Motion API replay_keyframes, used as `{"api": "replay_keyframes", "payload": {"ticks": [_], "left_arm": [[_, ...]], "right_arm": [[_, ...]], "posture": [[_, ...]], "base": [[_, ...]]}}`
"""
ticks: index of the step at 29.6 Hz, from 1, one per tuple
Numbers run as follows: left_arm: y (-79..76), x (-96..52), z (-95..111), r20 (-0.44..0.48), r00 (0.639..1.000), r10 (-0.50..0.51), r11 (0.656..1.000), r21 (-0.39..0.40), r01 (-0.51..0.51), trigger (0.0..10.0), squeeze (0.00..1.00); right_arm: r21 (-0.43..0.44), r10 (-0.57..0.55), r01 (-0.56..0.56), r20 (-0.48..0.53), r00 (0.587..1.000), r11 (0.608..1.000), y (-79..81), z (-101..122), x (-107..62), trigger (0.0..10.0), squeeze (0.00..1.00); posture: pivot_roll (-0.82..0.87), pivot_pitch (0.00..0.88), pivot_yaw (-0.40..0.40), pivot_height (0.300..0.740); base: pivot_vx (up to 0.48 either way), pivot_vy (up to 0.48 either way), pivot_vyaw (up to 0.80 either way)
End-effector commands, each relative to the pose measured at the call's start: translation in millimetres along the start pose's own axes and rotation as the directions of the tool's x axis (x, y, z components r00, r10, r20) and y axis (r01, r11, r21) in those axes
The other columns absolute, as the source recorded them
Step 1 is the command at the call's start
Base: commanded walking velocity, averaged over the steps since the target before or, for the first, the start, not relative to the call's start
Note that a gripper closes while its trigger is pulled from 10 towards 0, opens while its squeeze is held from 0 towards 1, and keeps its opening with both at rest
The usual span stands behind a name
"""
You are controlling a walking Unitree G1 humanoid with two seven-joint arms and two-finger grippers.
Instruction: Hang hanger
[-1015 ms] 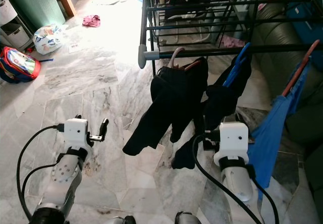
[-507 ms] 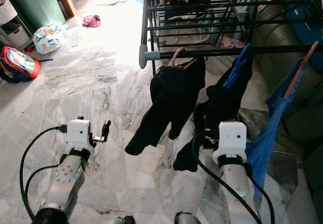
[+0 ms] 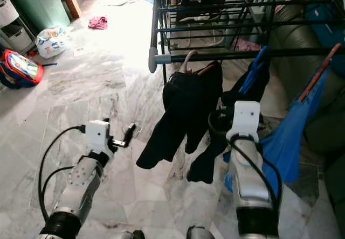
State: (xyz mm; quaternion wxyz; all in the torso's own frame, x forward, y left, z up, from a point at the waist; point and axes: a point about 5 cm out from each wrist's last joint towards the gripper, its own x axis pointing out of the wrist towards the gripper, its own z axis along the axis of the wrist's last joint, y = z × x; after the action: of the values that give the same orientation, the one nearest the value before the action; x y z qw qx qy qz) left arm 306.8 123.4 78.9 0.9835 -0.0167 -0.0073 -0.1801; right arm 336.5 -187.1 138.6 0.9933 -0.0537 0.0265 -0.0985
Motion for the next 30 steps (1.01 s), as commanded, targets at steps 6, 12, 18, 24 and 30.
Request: {"api": "replay_keyframes", "payload": {"ticks": [6, 12, 18, 24, 30], "left_arm": [[4.9, -8.5, -4, -0.017, 1.0, -0.015, 1.0, 0.008, 0.015, 10.0, 0.0], [6.3, -11.2, -4, -0.017, 1.0, -0.023, 1.0, -0.001, 0.023, 10.0, 0.0], [3.9, -11.4, -5, -0.024, 0.999, -0.031, 1.0, -0.006, 0.031, 10.0, 0.0], [-0.3, -7.8, -6, -0.035, 0.998, -0.059, 0.998, -0.009, 0.058, 10.0, 0.0], [-1.6, -4.2, -7, -0.045, 0.996, -0.073, 0.997, -0.004, 0.073, 10.0, 0.0]], "right_arm": [[0.022, -0.02, 0.022, -0.102, 0.995, 1.0, -1.3, -12, 16.8, 10.0, 0.0], [0.018, -0.101, 0.106, -0.159, 0.982, 0.994, -21.8, -26, 17.2, 10.0, 0.0], [0.002, -0.156, 0.158, -0.149, 0.977, 0.988, -38.2, -28, 12.8, 10.0, 0.0], [-0.026, -0.144, 0.142, -0.132, 0.981, 0.99, -45.0, -26, 14.0, 10.0, 0.0], [-0.079, -0.089, 0.08, -0.109, 0.99, 0.994, -50.5, -15, 23.2, 10.0, 0.0]], "posture": [[-0.04, 0.202, 0.075, 0.74], [-0.03, 0.208, 0.072, 0.74], [-0.04, 0.214, 0.076, 0.74], [-0.07, 0.218, 0.091, 0.74], [-0.08, 0.213, 0.094, 0.74]], "base": [[0.0, 0.0, 0.0], [0.0, 0.0, 0.0], [0.0, 0.0, 0.0], [0.0, 0.0, 0.0], [0.0, 0.0, 0.0]]}}
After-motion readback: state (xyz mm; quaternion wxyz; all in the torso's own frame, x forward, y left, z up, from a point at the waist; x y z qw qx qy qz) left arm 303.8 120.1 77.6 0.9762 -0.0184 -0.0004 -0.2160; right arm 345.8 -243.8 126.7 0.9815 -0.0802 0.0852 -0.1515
